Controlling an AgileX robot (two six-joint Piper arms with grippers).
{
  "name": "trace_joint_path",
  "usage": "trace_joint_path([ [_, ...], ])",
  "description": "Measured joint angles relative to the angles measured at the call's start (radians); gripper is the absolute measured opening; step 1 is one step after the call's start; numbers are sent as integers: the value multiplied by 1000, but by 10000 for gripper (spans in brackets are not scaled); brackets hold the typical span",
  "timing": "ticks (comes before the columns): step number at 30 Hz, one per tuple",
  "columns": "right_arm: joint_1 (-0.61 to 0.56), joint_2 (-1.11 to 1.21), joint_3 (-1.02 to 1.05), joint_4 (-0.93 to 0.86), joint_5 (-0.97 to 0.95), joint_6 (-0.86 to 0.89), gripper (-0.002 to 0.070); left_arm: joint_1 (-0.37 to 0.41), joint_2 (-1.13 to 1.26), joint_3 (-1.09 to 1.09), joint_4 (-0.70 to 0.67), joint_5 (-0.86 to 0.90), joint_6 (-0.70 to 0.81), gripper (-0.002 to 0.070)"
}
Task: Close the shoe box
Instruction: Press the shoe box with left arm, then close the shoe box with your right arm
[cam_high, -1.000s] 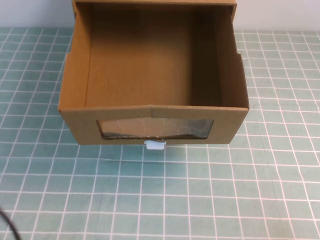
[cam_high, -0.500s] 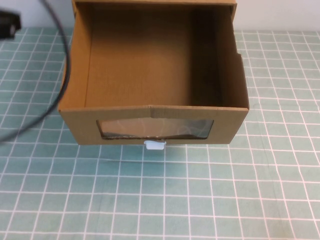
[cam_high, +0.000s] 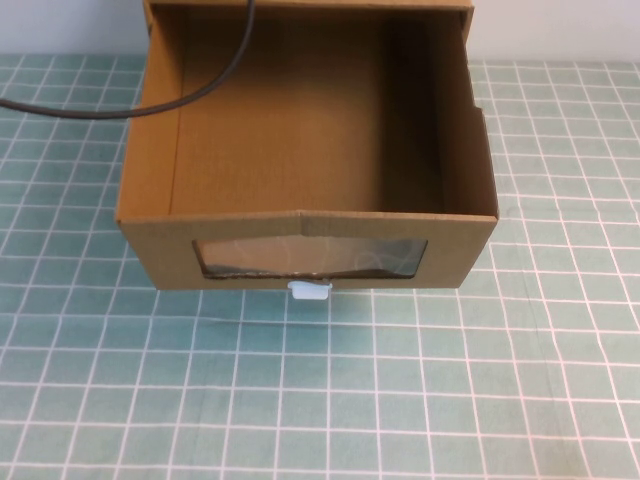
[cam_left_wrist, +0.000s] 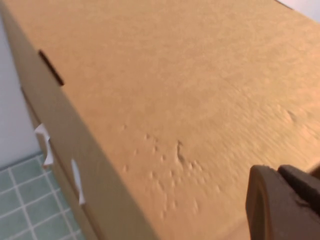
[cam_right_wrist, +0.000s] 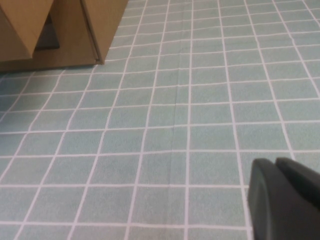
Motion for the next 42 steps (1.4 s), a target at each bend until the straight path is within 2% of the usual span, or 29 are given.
trace_joint_path([
  [9, 0, 0, 0, 0, 0, 0, -13, -46, 124, -73, 3, -43, 11, -5],
  [20, 0, 0, 0, 12, -2, 0, -13, -47, 157, -74, 6, -62, 41, -5],
  [23, 0, 0, 0, 105, -45, 0, -13, -47, 157, -74, 6, -62, 41, -5],
  [29, 0, 0, 0, 442, -217, 2, -13, -48, 157, -75, 6, -58, 41, -5],
  [33, 0, 0, 0, 559, -283, 2, -13, -48, 157, -77, 6, -54, 41, -5],
  [37, 0, 4, -44, 607, -127, 3, -12, -48, 157, -77, 6, -50, 41, -5],
  [42, 0, 190, -271, 542, 213, 3, -11, -48, 157, -77, 6, -47, 41, -5],
])
